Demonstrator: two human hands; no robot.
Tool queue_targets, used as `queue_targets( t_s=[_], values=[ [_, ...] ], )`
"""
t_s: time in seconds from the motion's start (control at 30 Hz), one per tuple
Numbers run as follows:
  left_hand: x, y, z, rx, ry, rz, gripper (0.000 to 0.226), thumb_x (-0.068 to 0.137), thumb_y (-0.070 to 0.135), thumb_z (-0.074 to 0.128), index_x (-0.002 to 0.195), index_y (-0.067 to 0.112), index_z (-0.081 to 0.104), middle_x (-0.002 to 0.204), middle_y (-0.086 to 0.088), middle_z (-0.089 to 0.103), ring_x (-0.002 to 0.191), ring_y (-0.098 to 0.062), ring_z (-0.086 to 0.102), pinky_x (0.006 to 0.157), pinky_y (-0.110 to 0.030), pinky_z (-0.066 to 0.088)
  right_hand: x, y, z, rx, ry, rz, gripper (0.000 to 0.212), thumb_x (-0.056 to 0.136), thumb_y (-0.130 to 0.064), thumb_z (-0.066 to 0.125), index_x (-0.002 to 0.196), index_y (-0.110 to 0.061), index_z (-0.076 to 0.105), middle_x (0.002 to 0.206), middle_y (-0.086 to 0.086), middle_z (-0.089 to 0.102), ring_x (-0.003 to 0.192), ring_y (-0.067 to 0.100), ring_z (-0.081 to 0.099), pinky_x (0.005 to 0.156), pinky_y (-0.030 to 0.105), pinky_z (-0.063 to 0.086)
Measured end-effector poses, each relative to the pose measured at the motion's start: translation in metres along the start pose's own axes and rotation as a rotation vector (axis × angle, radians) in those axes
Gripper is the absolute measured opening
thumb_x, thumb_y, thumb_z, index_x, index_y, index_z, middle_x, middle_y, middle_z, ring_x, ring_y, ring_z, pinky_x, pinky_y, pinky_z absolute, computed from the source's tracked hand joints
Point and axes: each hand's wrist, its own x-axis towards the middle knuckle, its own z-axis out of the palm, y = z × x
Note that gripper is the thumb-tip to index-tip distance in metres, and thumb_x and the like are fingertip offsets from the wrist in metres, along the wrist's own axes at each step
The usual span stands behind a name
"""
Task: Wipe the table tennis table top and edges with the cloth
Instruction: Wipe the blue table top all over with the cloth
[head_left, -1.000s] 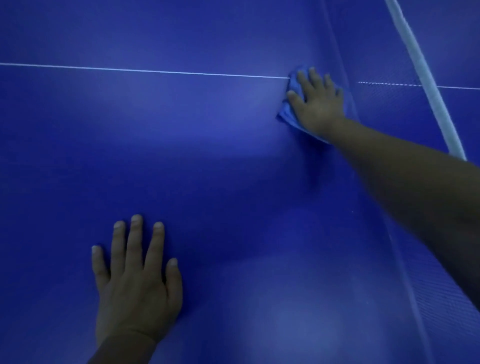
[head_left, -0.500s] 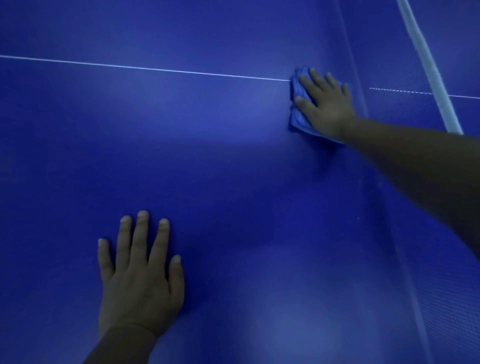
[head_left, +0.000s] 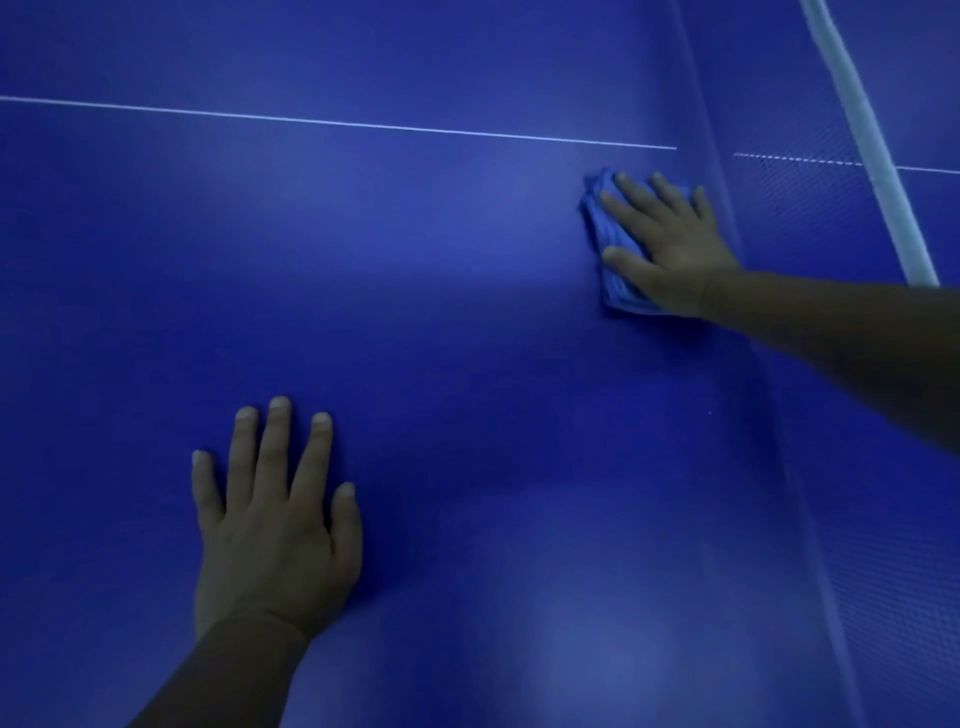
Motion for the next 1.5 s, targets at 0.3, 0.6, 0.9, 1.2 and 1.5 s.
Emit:
queue_targets(
  t_s=[0.3,0.6,0.9,1.2,1.5],
  values=[
    [-0.001,0.000,0.000,-0.038,-0.016,-0.008,0.068,0.096,0.048,0.025,0.156,0.015,0.032,0.166,-0.012,0.019,0.156,-0.029,0.003,0.123,-0.057,-0.002,-0.206,-0.129,0.047,-0.024,-0.045,-0.784,0.060,0.102,-0.062,0.028,0.154,-0.034,0.033,0.165,-0.004,0.026,0.154,0.033,0.015,0.119,0.069,0.002],
    [-0.002,0.000,-0.003,-0.087,-0.022,-0.005,0.072,0.094,0.051,0.019,0.159,0.019,0.026,0.169,-0.008,0.011,0.156,-0.025,-0.003,0.123,-0.054,-0.008,-0.069,-0.121,0.008,0.062,0.022,-0.104,0.075,0.091,-0.069,0.026,0.157,-0.034,0.029,0.166,-0.003,0.024,0.152,0.034,0.020,0.115,0.070,0.013],
    [-0.004,-0.011,-0.012,-0.300,-0.046,0.038,0.079,0.090,0.051,0.026,0.160,0.015,0.021,0.169,-0.006,0.009,0.156,-0.021,-0.003,0.123,-0.048,-0.011,-0.210,-0.231,0.037,-0.014,0.075,-0.551,0.065,0.095,-0.062,0.041,0.150,-0.030,0.045,0.161,0.002,0.036,0.149,0.040,0.029,0.113,0.072,0.016],
    [-0.070,-0.071,-0.004,-0.080,0.003,0.101,0.075,0.095,0.051,0.022,0.157,0.009,0.030,0.167,-0.011,0.019,0.156,-0.026,0.008,0.124,-0.055,0.003,-0.153,-0.166,0.029,0.078,0.012,0.098,0.078,0.090,-0.068,0.023,0.156,-0.028,0.035,0.164,0.001,0.031,0.151,0.035,0.026,0.115,0.069,0.016],
    [-0.068,-0.069,0.001,-0.074,0.075,0.115,0.069,0.098,0.047,0.027,0.157,0.012,0.031,0.165,-0.010,0.025,0.155,-0.027,0.014,0.124,-0.055,0.005,0.006,-0.137,0.000,0.086,0.033,0.277,0.081,0.089,-0.077,0.019,0.158,-0.035,0.024,0.168,-0.007,0.016,0.153,0.030,0.014,0.118,0.065,0.010]
  ],
)
